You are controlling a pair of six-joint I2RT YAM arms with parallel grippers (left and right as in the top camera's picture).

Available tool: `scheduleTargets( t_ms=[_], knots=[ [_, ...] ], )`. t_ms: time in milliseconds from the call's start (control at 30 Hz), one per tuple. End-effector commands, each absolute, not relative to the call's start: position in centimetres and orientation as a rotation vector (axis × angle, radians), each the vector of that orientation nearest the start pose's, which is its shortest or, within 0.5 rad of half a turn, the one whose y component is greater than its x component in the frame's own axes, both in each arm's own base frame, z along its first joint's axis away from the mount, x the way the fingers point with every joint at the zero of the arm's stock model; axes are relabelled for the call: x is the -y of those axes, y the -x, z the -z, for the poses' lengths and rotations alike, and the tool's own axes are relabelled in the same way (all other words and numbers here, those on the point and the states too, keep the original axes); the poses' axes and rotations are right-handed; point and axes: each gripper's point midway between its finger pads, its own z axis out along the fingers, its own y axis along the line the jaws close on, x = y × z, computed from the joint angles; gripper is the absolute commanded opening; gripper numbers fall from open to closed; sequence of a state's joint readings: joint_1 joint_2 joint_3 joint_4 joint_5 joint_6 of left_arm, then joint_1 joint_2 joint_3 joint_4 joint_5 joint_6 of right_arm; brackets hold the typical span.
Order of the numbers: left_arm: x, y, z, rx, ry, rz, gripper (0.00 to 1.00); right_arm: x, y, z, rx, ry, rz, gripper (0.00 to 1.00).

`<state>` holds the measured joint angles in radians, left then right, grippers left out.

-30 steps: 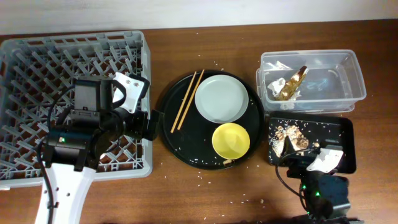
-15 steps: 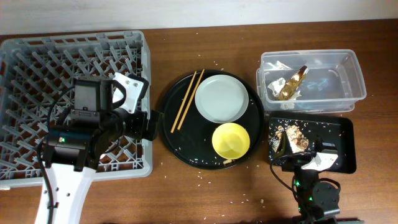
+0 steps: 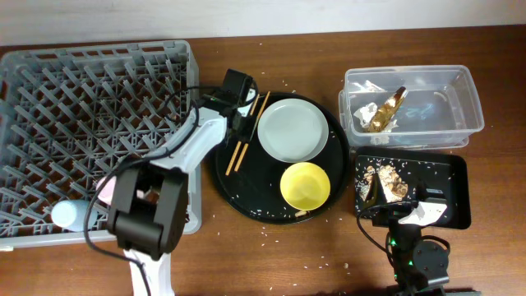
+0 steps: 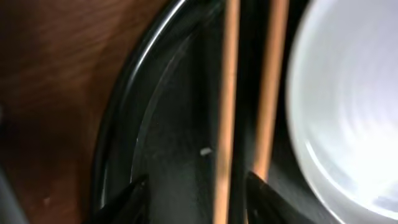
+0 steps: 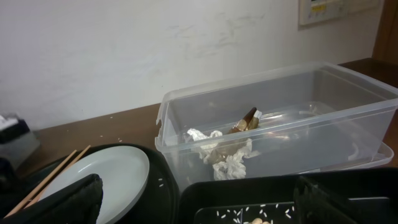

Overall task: Sort waste into correct bins and load items into the dishwasher rack
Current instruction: 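Grasp the chopsticks with the left gripper and place them in the rack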

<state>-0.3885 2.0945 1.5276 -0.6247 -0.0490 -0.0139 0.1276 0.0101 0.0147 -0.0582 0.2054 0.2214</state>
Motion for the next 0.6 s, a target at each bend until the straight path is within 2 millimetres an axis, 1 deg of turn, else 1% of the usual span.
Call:
scheduleTargets(
  t_ms=[0, 33, 67, 100, 133, 167, 200, 233, 267, 300, 333, 367, 400, 500, 533, 567],
  knots=[
    [17.6, -44.7, -0.4, -2.773, -0.509, 0.072, 0.45, 0.6, -24.5, -16.1, -1.610, -0.240, -0.088, 0.98],
    [17.9, -44.3, 0.6, -2.796, -0.519, 0.099, 0.41, 0.6, -24.5, -16.1, -1.610, -0.240, -0.088, 0.98],
    [18.3, -44.0, 0.9, -2.805, -0.528, 0.137, 0.37, 0.6, -24.5, -16.1, -1.610, -0.240, -0.088, 0.98],
    [18.4, -44.0, 0.9, -2.807, -0.528, 0.143, 0.29, 0.6, -24.5, -16.1, -1.610, -0.240, -0.088, 0.98],
    [18.4, -44.0, 0.9, -2.807, -0.530, 0.142, 0.09, 0.6, -24.5, -16.1, -1.610, -0.240, -0.088, 0.98],
    [18.2, -43.9, 0.9, -2.813, -0.527, 0.135, 0.00, 0.6, -24.5, -16.1, -1.610, -0.240, -0.088, 0.98],
    [17.9, -44.0, 0.2, -2.820, -0.517, 0.132, 0.00, 0.6, -24.5, -16.1, -1.610, -0.240, -0.088, 0.98],
    [17.4, -44.5, -1.4, -2.833, -0.472, 0.132, 0.00, 0.6, -24.5, -16.1, -1.610, -0.240, -0.088, 0.98],
    [16.7, -45.3, -3.8, -2.837, -0.396, 0.138, 0.00, 0.6, -24.5, -16.1, -1.610, -0.240, -0.088, 0.98],
    [15.2, -45.9, -7.9, -2.838, -0.313, 0.151, 0.00, 0.6, -24.5, -16.1, -1.610, -0.240, -0.088, 0.98],
    [13.2, -46.0, -11.4, -2.839, -0.241, 0.145, 0.00, 0.6, -24.5, -16.1, -1.610, -0.240, -0.088, 0.98],
    [10.8, -45.7, -13.2, -2.849, -0.123, 0.139, 0.00, 0.6, -24.5, -16.1, -1.610, -0.240, -0.088, 0.98],
    [8.8, -45.5, -13.4, -2.867, -0.032, 0.131, 0.00, 0.6, -24.5, -16.1, -1.610, -0.240, -0.088, 0.98],
    [3.8, -45.6, -12.9, -2.888, 0.120, 0.105, 0.00, 0.6, -24.5, -16.1, -1.610, -0.240, -0.088, 0.98],
    [3.3, -45.6, -12.8, -2.888, 0.067, 0.096, 0.00, 0.6, -24.5, -16.1, -1.610, -0.240, -0.088, 0.98],
    [3.4, -45.4, -12.6, -2.899, -0.036, 0.081, 0.08, 0.6, -24.5, -16.1, -1.610, -0.240, -0.088, 0.99]
  ],
)
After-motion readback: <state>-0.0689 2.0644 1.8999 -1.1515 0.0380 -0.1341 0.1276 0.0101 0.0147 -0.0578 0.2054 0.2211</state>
